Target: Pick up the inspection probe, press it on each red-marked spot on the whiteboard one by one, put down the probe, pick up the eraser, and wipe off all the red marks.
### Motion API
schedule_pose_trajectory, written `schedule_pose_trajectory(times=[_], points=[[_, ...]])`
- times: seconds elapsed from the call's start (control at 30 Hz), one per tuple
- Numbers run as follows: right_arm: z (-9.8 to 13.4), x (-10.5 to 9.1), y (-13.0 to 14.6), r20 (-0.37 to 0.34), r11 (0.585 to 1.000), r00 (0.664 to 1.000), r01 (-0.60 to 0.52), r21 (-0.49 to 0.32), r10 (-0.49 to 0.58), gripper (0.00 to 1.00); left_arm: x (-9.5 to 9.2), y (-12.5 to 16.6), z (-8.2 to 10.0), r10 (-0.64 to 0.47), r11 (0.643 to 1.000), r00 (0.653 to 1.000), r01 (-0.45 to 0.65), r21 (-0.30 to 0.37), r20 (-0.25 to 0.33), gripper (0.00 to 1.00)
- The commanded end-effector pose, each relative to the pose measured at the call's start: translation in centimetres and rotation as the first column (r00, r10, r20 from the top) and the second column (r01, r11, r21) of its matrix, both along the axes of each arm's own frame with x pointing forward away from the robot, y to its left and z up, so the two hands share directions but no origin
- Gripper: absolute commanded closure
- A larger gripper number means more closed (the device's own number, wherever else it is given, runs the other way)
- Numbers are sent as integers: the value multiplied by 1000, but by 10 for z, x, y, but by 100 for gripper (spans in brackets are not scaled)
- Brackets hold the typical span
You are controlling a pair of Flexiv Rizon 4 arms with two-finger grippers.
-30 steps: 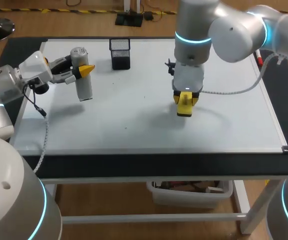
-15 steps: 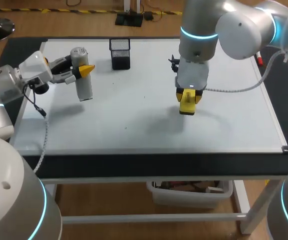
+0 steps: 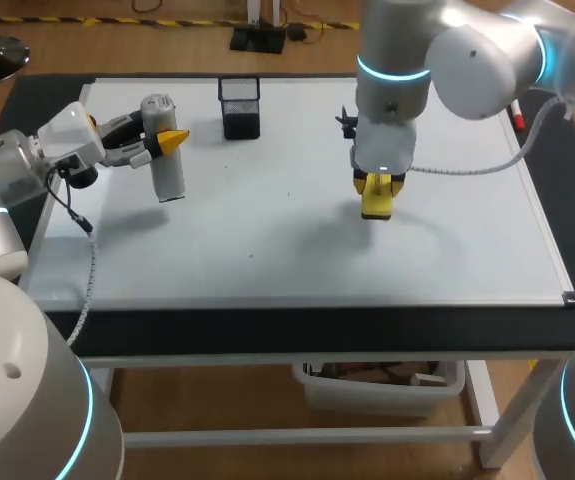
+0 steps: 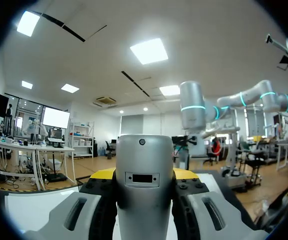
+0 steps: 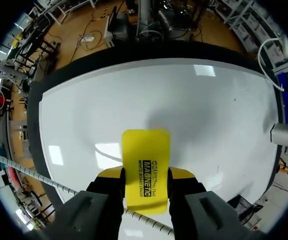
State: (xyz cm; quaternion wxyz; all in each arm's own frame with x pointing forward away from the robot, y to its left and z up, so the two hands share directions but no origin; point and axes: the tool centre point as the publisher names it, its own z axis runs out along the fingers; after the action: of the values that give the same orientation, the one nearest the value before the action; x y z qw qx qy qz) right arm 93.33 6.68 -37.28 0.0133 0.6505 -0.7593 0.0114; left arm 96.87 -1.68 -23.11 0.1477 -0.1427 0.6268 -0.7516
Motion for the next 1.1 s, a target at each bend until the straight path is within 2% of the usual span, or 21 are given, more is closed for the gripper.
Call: schedule_pose_trajectory(times=[0.03,0.13,0.2,0.3,0.57,0.8,1.1], points=[[-3,28,-1,-13,1000,1000,6,-24,-6,100,0,0,1,-1,1000,1000,1,0,1,100],[-8,51,-6,1,1000,1000,-2,-16,2,100,0,0,1,-1,1000,1000,1,0,1,100],[-15,67,-9,-13,1000,1000,0,22,1,100,0,0,1,-1,1000,1000,1,0,1,100],[-24,88,-11,-34,999,999,-24,29,25,100,0,0,1,-1,1000,1000,1,0,1,100],[-20,139,-11,-38,994,995,-92,54,94,100,0,0,1,-1,1000,1000,1,0,1,100],[-20,171,-9,-50,990,989,-134,41,136,100,0,0,1,-1,1000,1000,1,0,1,100],[-28,195,-3,-74,986,985,-154,63,158,100,0,0,1,-1,1000,1000,1,0,1,100]])
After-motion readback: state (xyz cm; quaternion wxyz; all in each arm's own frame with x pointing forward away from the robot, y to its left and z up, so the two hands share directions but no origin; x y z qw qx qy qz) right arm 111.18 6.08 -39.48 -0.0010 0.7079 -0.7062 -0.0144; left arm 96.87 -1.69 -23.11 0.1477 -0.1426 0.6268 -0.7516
